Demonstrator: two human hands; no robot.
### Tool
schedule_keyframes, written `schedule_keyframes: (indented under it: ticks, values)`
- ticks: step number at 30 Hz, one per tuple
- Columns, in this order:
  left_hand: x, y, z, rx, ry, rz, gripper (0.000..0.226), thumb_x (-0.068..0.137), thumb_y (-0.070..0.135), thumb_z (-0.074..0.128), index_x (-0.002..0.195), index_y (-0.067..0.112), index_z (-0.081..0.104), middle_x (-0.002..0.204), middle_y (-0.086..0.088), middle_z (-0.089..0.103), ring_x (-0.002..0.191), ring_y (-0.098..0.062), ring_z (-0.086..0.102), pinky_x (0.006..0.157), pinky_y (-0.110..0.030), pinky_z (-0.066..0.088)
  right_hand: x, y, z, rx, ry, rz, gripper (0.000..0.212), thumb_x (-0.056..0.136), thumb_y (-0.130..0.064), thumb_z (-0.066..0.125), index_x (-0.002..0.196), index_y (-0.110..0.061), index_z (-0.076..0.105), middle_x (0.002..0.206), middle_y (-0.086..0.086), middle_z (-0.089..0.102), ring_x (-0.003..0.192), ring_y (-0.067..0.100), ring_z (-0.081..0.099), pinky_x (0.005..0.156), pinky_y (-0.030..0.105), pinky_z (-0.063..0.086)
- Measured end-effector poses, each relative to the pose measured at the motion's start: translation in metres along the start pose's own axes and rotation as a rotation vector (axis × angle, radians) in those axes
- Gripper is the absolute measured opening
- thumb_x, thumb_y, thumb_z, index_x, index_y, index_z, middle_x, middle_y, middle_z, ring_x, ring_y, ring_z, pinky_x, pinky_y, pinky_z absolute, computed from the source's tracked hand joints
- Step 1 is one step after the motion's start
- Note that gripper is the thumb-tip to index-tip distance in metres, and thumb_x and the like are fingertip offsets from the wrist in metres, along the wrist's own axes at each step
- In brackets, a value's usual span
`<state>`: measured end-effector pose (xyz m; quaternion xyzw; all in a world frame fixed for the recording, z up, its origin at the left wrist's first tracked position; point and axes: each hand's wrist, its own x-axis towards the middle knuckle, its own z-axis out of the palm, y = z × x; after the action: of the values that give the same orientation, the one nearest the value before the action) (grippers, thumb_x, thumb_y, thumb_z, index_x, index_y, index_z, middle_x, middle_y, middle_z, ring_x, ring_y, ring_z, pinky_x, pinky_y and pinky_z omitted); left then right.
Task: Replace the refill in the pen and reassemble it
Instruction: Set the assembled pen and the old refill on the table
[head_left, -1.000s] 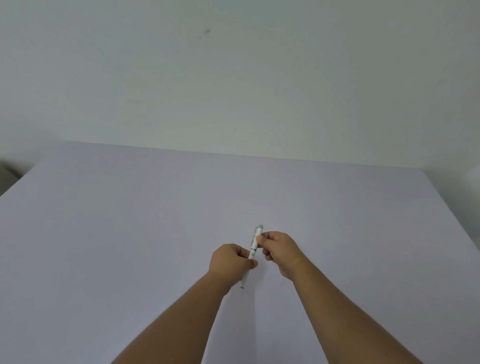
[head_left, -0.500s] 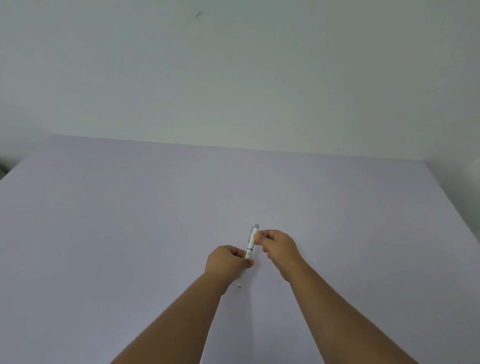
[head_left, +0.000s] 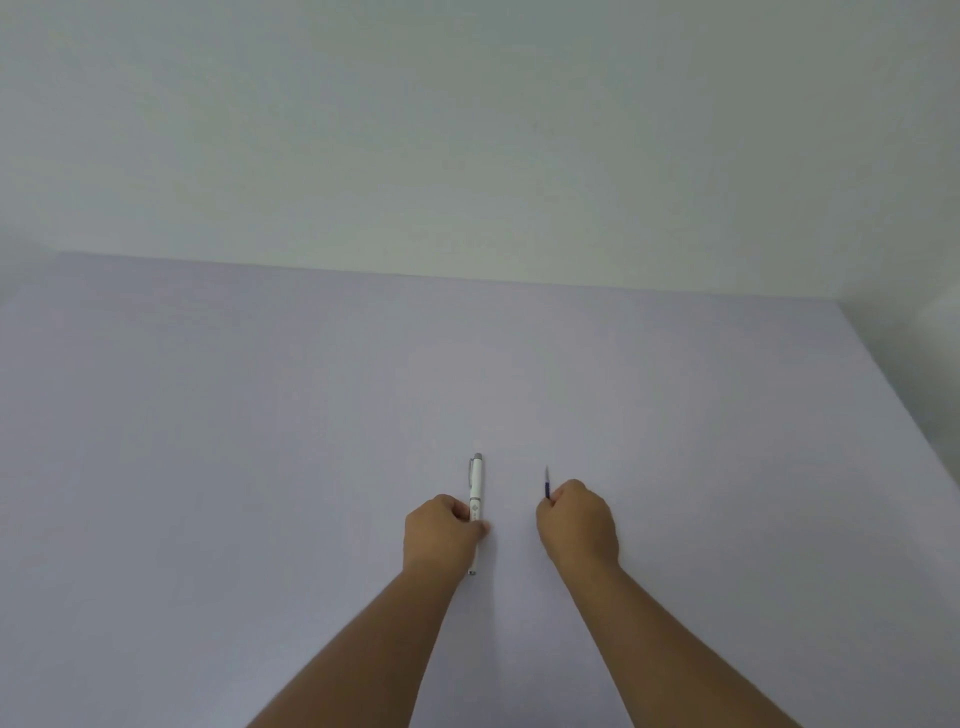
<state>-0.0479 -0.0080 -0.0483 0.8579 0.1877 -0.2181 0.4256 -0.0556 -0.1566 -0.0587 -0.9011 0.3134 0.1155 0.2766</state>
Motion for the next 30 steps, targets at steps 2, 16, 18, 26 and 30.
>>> schedule_keyframes:
  ticks: [2,16,18,26,30]
  values:
    - [0.001,0.000,0.003,0.010,0.015,0.003,0.017,0.077,0.024,0.072,0.071,0.022,0.056,0.068,0.010,0.055,0.058,-0.002,0.050,0.045,-0.017,0.034,-0.002,-0.003,0.003,0.016,-0.027,-0.021,0.024,0.089,-0.023,0.049,0.100,-0.007,0.063,0.099,0.011,0.070,0.092,0.030,0.066,0.079,0.040,0.057]
    - [0.001,0.000,0.009,0.046,0.028,-0.028,0.020,0.077,0.030,0.073,0.074,0.018,0.058,0.069,0.005,0.057,0.059,-0.009,0.053,0.048,-0.021,0.038,-0.009,-0.011,0.014,0.133,-0.120,-0.063,0.014,0.085,-0.033,0.061,0.079,-0.020,0.062,0.089,0.003,0.072,0.084,0.024,0.067,0.074,0.034,0.055]
    - [0.000,0.000,0.008,0.053,0.029,-0.023,0.021,0.077,0.031,0.073,0.072,0.018,0.057,0.068,0.005,0.057,0.058,-0.009,0.053,0.048,-0.020,0.037,-0.010,-0.010,0.015,0.127,-0.124,-0.064,0.015,0.085,-0.034,0.061,0.079,-0.020,0.062,0.088,0.003,0.072,0.083,0.023,0.067,0.073,0.034,0.053]
    - [0.001,-0.002,0.006,0.062,0.016,-0.011,0.023,0.077,0.034,0.073,0.073,0.018,0.056,0.069,0.005,0.057,0.059,-0.008,0.052,0.049,-0.020,0.036,-0.010,-0.009,0.016,0.130,-0.117,-0.062,0.017,0.084,-0.036,0.061,0.080,-0.020,0.064,0.073,-0.004,0.063,0.062,0.014,0.055,0.063,0.027,0.045]
    - [0.000,-0.003,0.006,0.049,0.012,-0.004,0.024,0.076,0.034,0.073,0.074,0.017,0.057,0.069,0.005,0.056,0.060,-0.009,0.052,0.050,-0.020,0.037,-0.010,-0.009,0.015,0.142,-0.119,-0.059,0.019,0.085,-0.036,0.060,0.073,-0.021,0.058,0.066,-0.008,0.058,0.052,0.008,0.052,0.058,0.025,0.041]
